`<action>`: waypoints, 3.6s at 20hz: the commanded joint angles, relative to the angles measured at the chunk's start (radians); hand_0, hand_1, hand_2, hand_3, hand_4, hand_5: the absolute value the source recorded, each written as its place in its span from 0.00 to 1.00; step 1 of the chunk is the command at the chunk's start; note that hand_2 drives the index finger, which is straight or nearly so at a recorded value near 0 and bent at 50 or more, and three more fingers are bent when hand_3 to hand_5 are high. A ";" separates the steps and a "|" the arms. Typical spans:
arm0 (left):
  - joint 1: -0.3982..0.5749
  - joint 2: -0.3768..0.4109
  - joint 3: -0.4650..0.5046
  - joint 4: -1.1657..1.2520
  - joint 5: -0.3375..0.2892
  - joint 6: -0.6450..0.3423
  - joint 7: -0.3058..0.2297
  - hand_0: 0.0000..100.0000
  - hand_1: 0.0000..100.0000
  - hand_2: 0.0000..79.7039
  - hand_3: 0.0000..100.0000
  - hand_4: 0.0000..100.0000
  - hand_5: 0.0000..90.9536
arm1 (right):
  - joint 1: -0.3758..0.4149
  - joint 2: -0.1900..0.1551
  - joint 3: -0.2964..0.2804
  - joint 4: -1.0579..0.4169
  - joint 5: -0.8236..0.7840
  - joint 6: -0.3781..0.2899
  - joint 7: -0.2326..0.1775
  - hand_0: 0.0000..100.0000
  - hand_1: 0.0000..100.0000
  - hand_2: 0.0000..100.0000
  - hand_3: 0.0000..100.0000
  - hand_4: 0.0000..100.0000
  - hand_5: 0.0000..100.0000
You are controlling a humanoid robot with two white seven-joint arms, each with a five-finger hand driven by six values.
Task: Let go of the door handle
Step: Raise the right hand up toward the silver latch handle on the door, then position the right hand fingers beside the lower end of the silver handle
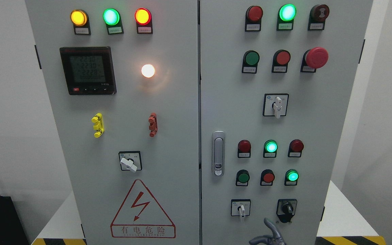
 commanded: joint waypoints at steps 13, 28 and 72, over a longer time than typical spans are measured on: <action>0.000 0.000 -0.014 0.020 0.000 -0.001 -0.001 0.12 0.39 0.00 0.00 0.00 0.00 | -0.228 0.025 0.113 0.121 0.484 0.346 0.109 0.34 0.38 0.00 1.00 0.94 1.00; 0.000 0.000 -0.014 0.020 0.000 -0.001 -0.001 0.12 0.39 0.00 0.00 0.00 0.00 | -0.340 0.024 0.107 0.161 0.489 0.457 0.256 0.36 0.37 0.00 1.00 0.95 1.00; 0.000 0.000 -0.014 0.020 0.000 -0.001 -0.001 0.12 0.39 0.00 0.00 0.00 0.00 | -0.398 0.024 0.108 0.238 0.498 0.451 0.308 0.37 0.37 0.00 1.00 0.95 1.00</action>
